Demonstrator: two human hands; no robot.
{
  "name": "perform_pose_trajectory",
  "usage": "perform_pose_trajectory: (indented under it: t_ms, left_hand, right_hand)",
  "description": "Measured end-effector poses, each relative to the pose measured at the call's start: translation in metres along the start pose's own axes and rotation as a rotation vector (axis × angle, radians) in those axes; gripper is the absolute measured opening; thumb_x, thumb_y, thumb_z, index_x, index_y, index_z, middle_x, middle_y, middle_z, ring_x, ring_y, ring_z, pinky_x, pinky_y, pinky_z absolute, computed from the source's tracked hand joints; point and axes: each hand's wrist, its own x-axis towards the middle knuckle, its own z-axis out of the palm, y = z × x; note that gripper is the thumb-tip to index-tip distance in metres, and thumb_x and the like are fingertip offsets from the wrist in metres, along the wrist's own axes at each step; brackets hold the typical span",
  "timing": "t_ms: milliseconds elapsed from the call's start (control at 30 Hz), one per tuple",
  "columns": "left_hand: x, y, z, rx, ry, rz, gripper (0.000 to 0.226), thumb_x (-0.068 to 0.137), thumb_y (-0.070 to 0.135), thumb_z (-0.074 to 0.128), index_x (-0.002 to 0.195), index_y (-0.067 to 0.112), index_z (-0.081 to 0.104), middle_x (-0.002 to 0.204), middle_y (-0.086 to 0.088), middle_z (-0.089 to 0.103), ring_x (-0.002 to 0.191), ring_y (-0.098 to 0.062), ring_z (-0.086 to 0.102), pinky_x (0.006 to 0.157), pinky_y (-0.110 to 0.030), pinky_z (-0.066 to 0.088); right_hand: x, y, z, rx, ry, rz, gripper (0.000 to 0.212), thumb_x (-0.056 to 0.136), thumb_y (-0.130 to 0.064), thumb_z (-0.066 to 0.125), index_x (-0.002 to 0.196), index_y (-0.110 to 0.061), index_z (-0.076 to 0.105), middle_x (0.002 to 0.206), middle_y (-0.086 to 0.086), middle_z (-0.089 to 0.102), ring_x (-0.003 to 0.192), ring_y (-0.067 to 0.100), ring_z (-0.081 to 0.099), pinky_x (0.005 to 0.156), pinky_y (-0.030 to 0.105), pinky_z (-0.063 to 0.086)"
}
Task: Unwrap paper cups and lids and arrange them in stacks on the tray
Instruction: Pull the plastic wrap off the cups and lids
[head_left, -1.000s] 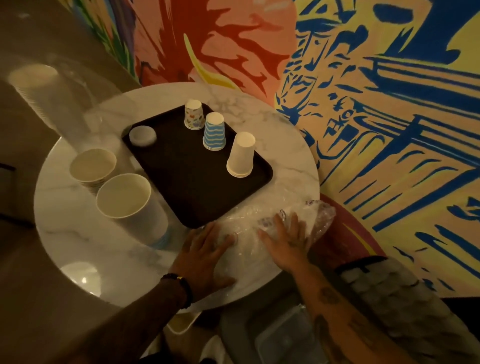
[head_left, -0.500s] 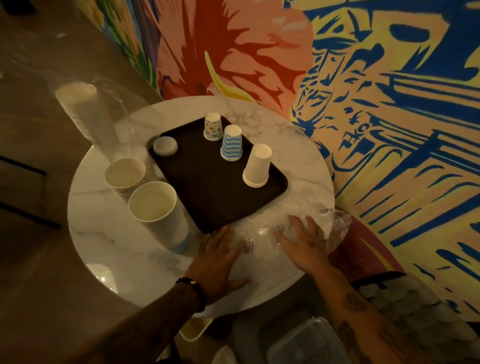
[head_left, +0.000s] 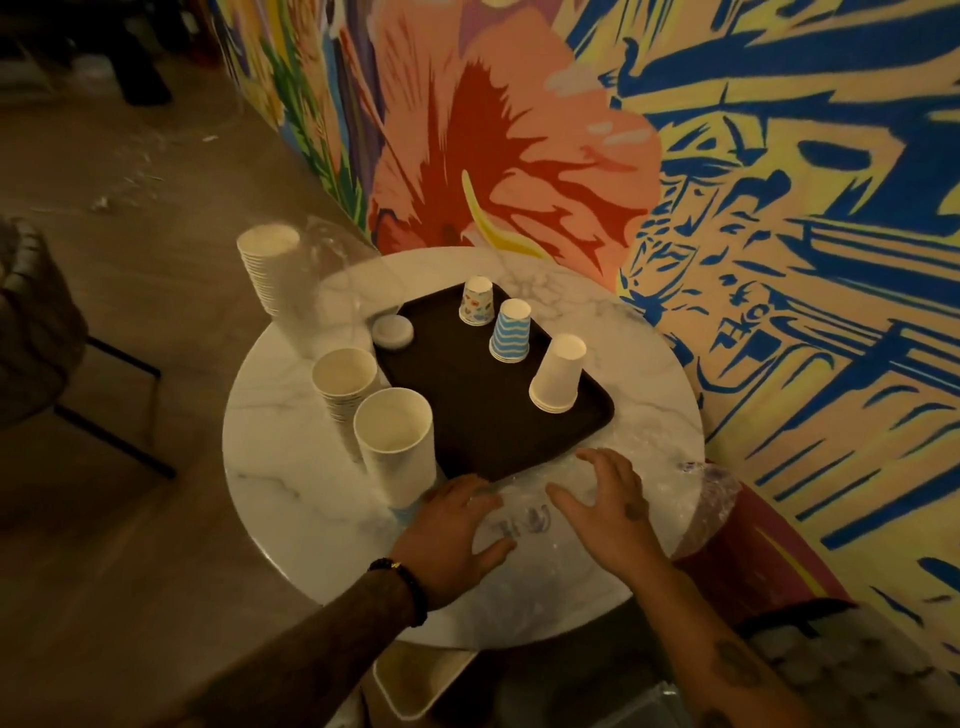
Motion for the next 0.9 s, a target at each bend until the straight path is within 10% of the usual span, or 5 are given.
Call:
perform_pose_trajectory:
  t_ms: [567, 900]
  left_hand:
    - [-0.058, -0.027, -0.139, -0.25, 0.631, 0.21, 0.019, 0.09, 0.03, 0.067, 0.091, 0.013, 0.074, 0.091, 0.004, 0.071, 0.08, -0.007, 0.065, 0.069, -0.025, 0.055]
    - [-0.026, -0.129, -0.198, -0.512, 0.742, -0.165, 0.017, 0.091, 0.016, 0.07, 0.107, 0.022, 0.068, 0.096, 0.019, 0.066, 0.089, 0.01, 0.062, 0.073, -0.01, 0.05]
  right_hand:
    - [0.038, -0.187, 0.001, 0.226, 0.006, -0.291, 0.038, 0.094, -0.039, 0.066, 0.129, -0.03, 0.056, 0.127, -0.011, 0.052, 0.099, -0.003, 0.053, 0.073, 0.015, 0.041]
    - [0.063, -0.298, 0.016, 0.012, -0.055, -0.44, 0.027, 0.098, -0.032, 0.06, 0.125, -0.028, 0.063, 0.114, -0.008, 0.063, 0.105, 0.01, 0.059, 0.077, 0.023, 0.049]
